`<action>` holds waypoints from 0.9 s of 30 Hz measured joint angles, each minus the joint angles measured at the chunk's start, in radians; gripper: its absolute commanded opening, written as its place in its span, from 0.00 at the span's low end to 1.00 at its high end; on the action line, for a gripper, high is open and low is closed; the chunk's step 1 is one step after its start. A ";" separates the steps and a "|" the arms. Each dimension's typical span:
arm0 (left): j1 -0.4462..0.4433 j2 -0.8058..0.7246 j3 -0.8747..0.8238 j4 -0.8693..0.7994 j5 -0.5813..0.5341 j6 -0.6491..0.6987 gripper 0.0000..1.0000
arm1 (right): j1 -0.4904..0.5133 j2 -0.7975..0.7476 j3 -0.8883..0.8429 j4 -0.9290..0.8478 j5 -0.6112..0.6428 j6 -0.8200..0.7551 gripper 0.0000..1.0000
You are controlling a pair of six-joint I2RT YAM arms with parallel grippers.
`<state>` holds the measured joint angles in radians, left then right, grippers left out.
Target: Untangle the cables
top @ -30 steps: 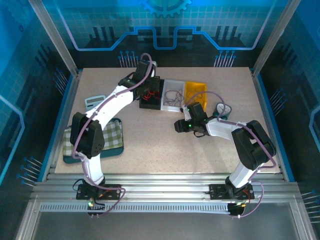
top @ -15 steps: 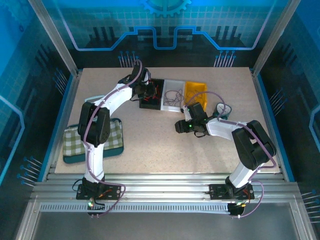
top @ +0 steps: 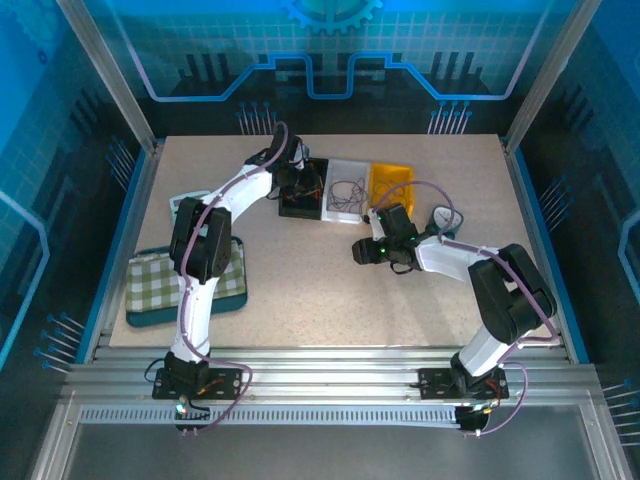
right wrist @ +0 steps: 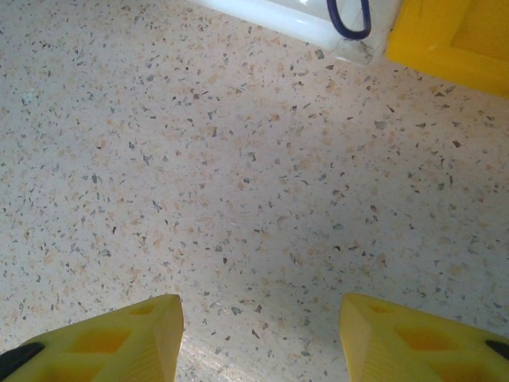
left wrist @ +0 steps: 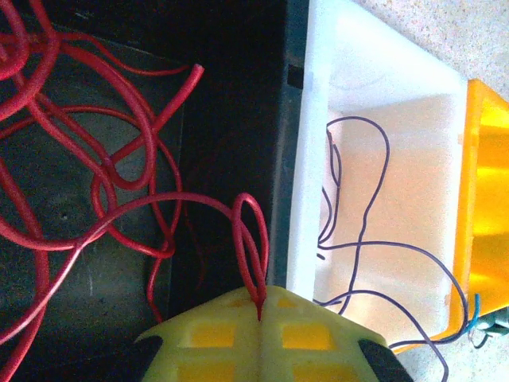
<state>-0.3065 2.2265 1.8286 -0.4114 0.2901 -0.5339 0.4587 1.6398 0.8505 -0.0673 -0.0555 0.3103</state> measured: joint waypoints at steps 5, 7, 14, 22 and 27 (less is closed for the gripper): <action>0.002 0.000 0.000 -0.001 0.003 -0.018 0.39 | -0.002 0.000 0.000 0.000 -0.001 0.000 0.55; 0.003 0.000 0.000 -0.001 0.003 -0.018 0.41 | -0.002 0.000 0.000 0.000 -0.002 0.000 0.55; 0.003 -0.022 0.002 -0.002 -0.030 -0.012 0.53 | -0.002 0.000 0.000 0.000 -0.004 0.000 0.55; 0.003 -0.130 -0.003 0.003 -0.131 0.007 0.55 | -0.002 0.000 0.000 0.001 0.000 0.001 0.55; 0.003 -0.268 -0.171 0.084 -0.222 0.012 0.55 | -0.020 -0.010 -0.023 0.025 0.048 0.000 0.55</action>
<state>-0.3035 1.9587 1.6581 -0.3275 0.0685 -0.5220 0.4389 1.6302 0.8280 -0.0422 -0.0071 0.3099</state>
